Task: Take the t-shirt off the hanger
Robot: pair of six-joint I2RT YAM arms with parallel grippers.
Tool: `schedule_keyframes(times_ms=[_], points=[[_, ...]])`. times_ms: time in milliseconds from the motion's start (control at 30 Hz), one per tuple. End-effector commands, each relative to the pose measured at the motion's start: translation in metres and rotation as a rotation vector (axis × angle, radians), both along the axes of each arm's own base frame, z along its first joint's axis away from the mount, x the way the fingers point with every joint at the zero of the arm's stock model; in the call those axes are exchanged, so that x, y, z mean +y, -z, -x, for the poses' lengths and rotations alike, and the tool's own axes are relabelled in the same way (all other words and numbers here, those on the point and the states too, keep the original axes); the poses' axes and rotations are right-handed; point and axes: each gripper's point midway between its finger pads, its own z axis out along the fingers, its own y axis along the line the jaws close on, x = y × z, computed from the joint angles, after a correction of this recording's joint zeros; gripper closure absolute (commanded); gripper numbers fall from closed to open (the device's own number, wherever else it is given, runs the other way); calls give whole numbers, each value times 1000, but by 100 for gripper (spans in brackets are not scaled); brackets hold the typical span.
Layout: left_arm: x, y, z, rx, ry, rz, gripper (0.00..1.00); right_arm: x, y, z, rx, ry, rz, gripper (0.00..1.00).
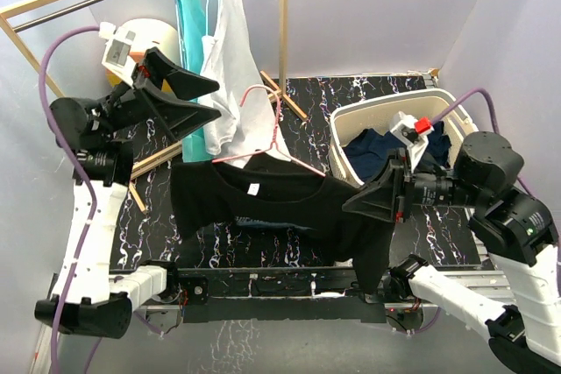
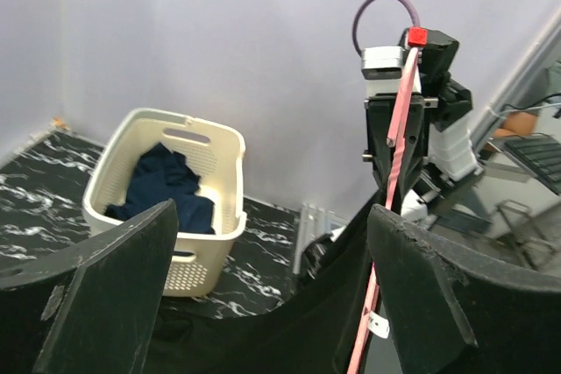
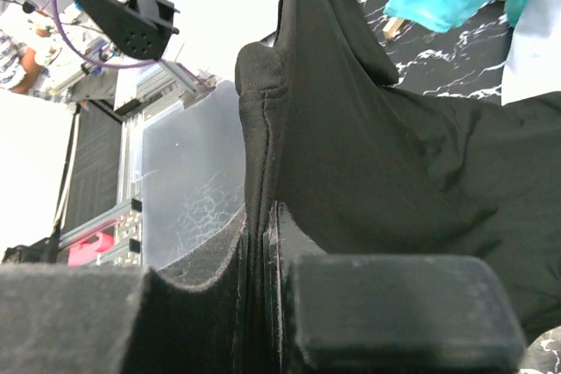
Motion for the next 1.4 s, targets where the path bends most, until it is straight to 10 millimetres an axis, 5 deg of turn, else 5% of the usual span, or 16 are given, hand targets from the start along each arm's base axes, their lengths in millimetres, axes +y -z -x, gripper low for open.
schedule_keyframes(times_ms=[0,367,733,1000,1033,1133,1167,1367], points=[[-5,-7,36,-72,152,-24,14,14,-21,-6,-67,-69,-87,92],[-11,21,35,18,163,-30,16,42,-18,-46,-55,-85,-81,92],[-41,45,17,77,199,-74,19,50,-21,-49,-59,-145,-104,92],[-52,35,16,46,232,-63,25,50,-15,-48,-49,-152,-99,92],[-54,34,16,45,237,-62,31,50,-15,-48,-47,-151,-98,92],[-58,33,16,43,250,-60,89,52,-10,-51,-37,-144,-91,92],[-58,33,16,44,250,-59,100,52,-9,-52,-35,-141,-89,92],[-53,31,25,14,211,-63,100,49,10,-60,-20,-82,-44,92]])
